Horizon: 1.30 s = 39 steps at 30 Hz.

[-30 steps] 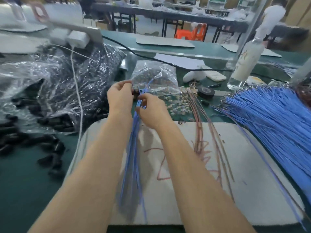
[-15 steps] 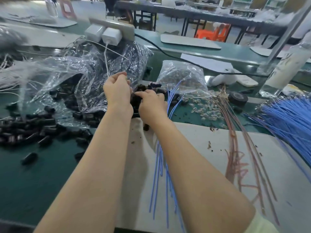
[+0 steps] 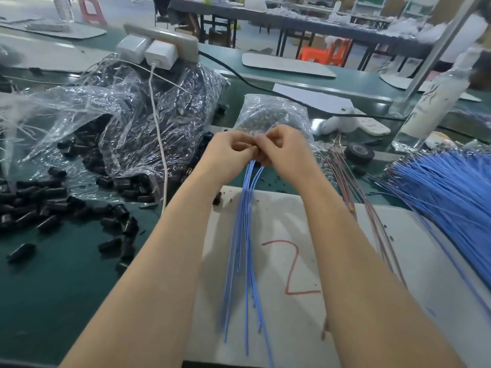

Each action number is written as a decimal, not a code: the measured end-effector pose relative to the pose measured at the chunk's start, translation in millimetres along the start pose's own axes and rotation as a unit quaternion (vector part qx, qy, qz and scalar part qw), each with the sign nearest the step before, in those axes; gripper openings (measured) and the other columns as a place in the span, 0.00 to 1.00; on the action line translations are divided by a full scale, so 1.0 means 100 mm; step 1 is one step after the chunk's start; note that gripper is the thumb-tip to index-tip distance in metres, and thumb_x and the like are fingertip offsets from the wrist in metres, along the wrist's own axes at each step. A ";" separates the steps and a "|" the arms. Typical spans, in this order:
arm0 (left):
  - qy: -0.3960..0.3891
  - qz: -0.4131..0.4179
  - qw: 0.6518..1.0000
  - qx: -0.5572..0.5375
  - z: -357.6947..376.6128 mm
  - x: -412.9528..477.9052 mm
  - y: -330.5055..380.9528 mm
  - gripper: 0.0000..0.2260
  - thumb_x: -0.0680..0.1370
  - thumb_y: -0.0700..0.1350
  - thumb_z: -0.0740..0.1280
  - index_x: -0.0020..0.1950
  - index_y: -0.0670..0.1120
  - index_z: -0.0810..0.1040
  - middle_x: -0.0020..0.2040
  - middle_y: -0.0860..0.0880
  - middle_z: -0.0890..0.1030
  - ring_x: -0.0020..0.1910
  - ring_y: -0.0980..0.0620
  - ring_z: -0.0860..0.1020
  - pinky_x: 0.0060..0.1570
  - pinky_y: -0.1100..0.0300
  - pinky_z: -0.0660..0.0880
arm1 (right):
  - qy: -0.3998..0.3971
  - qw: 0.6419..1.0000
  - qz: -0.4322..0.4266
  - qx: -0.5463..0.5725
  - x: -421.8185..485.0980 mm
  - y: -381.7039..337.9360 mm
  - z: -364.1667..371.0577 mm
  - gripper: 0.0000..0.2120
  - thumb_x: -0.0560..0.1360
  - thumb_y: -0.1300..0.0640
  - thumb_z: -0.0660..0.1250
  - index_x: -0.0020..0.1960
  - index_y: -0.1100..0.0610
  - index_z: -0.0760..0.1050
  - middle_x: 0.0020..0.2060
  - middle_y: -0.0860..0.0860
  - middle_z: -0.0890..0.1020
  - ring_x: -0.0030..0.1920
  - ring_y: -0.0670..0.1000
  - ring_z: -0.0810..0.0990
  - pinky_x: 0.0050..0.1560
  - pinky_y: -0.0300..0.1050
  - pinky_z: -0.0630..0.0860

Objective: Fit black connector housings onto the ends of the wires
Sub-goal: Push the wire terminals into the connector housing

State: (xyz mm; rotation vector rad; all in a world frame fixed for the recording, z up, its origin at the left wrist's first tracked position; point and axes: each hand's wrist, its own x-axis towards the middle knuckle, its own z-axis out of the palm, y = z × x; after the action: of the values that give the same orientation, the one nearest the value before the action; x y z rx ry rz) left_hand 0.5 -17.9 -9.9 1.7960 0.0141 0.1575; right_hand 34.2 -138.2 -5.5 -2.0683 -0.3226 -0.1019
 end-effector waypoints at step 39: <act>-0.049 -0.005 0.971 -0.236 0.65 -0.07 -0.14 0.02 0.77 0.43 0.68 0.48 0.48 0.77 0.46 0.50 0.83 0.44 0.54 0.82 0.48 0.59 0.78 | 0.203 0.882 0.137 0.403 -0.35 0.47 -0.66 0.07 0.81 0.61 0.60 0.44 0.53 0.69 0.27 0.48 0.81 0.22 0.44 0.75 0.24 0.34 0.72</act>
State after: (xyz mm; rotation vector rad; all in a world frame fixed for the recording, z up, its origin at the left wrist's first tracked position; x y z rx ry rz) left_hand 2.2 -77.9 -38.0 1.3264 -0.0792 0.0571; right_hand 17.2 -223.9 -19.3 -1.1981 0.1784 -0.1891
